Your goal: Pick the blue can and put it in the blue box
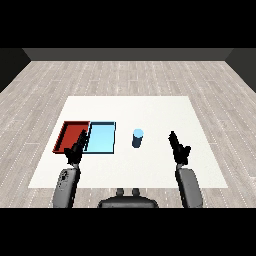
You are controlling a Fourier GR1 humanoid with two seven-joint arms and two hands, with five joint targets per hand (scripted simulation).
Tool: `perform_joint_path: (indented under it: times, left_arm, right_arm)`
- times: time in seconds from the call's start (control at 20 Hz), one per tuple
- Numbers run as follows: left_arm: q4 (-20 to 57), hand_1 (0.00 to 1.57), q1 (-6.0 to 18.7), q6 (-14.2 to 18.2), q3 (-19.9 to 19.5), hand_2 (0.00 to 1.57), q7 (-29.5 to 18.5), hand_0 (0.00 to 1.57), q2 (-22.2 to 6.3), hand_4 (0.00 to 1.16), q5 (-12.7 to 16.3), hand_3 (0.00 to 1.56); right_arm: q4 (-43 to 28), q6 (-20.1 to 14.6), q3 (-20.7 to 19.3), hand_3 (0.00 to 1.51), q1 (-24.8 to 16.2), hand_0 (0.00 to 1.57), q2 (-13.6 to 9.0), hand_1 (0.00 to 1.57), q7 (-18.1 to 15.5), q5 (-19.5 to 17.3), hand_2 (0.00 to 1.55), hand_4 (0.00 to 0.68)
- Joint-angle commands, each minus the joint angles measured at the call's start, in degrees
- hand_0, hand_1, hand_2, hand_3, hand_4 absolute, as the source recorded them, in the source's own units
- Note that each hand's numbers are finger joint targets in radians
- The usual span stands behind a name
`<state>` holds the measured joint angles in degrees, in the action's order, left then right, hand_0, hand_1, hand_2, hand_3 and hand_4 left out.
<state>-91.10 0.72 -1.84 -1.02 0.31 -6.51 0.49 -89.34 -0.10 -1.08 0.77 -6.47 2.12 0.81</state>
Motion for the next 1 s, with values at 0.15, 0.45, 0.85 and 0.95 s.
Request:
perform_joint_path:
  times: [0.15,0.45,0.85,0.95]
  left_arm:
    - [-0.07,0.00,0.76,0.62,-1.34,0.00,0.09,0.00,0.78,0.00,-0.17,0.00]
    - [-3.57,0.00,1.53,-2.99,-2.98,0.00,-18.93,0.00,2.49,0.00,4.28,0.00]
    - [-6.19,0.00,-1.91,-3.31,-0.55,0.00,-20.51,0.00,4.39,0.00,3.37,0.00]
    - [0.34,0.00,3.14,-5.02,-4.06,0.00,-23.31,0.00,2.55,0.00,5.39,0.00]
  right_arm:
    - [7.24,-2.10,-0.79,0.00,10.18,0.00,1.64,0.00,-0.76,-2.30,0.00,0.000]
    - [5.85,5.70,-2.00,0.00,11.48,0.00,3.90,0.00,-12.59,6.59,0.00,0.000]
    - [16.40,7.44,-6.44,0.00,20.25,0.00,1.43,0.00,-15.13,8.90,0.00,0.000]
    - [11.11,7.29,-3.95,0.00,13.85,0.00,2.03,0.00,-15.49,7.28,0.00,0.000]
